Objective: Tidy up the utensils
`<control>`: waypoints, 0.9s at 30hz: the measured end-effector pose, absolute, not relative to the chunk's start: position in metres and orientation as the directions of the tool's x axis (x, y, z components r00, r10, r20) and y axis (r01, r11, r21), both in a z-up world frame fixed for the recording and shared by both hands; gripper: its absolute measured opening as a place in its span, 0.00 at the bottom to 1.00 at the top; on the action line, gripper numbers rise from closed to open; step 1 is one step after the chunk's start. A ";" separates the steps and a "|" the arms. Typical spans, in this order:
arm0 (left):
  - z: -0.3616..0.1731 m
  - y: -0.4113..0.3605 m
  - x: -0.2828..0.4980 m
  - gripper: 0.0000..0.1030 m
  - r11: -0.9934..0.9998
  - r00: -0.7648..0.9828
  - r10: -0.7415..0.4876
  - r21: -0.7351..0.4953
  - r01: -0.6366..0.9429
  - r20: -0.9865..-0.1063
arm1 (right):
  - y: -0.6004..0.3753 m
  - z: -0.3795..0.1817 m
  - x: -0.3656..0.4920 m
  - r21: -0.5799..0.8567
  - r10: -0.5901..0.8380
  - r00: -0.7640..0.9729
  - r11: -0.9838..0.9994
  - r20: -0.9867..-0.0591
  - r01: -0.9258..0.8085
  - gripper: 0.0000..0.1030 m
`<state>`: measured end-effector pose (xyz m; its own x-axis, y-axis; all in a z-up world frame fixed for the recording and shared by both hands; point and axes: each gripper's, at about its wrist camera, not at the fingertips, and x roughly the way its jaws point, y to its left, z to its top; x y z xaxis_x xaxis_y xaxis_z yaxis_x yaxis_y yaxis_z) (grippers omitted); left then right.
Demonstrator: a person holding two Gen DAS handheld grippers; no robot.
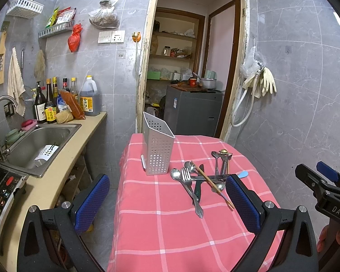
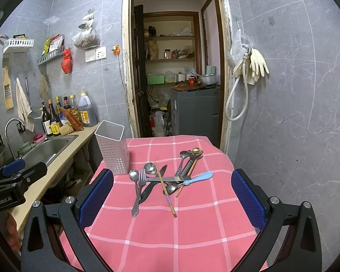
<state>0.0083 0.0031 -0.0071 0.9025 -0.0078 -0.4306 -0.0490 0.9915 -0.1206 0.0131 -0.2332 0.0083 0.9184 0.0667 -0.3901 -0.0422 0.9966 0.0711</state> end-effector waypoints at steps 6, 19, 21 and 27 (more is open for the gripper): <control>-0.007 0.003 0.008 1.00 0.992 0.903 -0.006 -0.118 -0.050 -0.430 | -0.233 0.008 0.013 0.069 0.066 0.918 0.997 -0.391 -0.042 0.99; -0.016 -0.007 0.029 1.00 0.994 0.899 0.004 -0.097 -0.052 -0.438 | -0.239 0.000 0.035 0.042 0.081 0.909 0.997 -0.410 -0.070 0.99; -0.012 -0.009 0.039 1.00 0.993 0.895 0.000 -0.102 -0.051 -0.446 | -0.248 0.006 0.044 0.043 0.090 0.904 0.996 -0.417 -0.079 0.99; -0.019 -0.019 0.076 1.00 0.986 0.868 -0.018 -0.155 -0.068 -0.496 | -0.268 0.007 0.081 0.036 0.114 0.899 0.993 -0.423 -0.108 0.99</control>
